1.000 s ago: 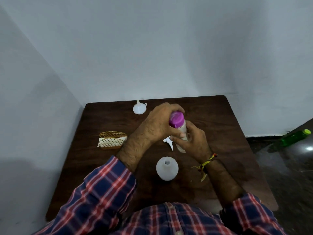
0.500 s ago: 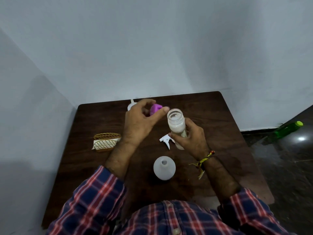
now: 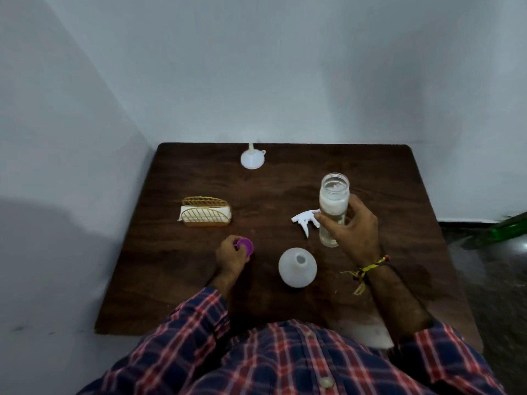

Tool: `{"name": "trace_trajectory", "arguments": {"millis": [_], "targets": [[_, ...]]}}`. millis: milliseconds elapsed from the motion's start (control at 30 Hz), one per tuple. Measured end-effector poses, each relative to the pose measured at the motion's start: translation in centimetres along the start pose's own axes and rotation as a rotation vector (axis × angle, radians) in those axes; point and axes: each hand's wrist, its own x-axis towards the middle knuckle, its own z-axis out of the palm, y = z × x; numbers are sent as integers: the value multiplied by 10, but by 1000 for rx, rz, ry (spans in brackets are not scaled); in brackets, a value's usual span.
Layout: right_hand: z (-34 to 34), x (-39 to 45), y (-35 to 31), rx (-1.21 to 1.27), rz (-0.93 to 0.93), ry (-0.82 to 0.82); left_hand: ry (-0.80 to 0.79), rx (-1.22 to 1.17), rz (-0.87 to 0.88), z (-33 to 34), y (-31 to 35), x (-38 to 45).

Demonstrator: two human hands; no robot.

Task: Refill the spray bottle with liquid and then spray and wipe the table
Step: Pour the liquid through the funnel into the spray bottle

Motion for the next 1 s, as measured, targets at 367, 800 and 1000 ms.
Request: {"name": "trace_trajectory", "arguments": {"millis": [367,800,1000], "targets": [[4,2,1,-12,20,-32,58,600,324,-4,24,3],[13,28,0,5,65,-21,119,250,378,14,131,126],[19,41,2,-7,81,-35,38,146,257,17,163,189]]}}
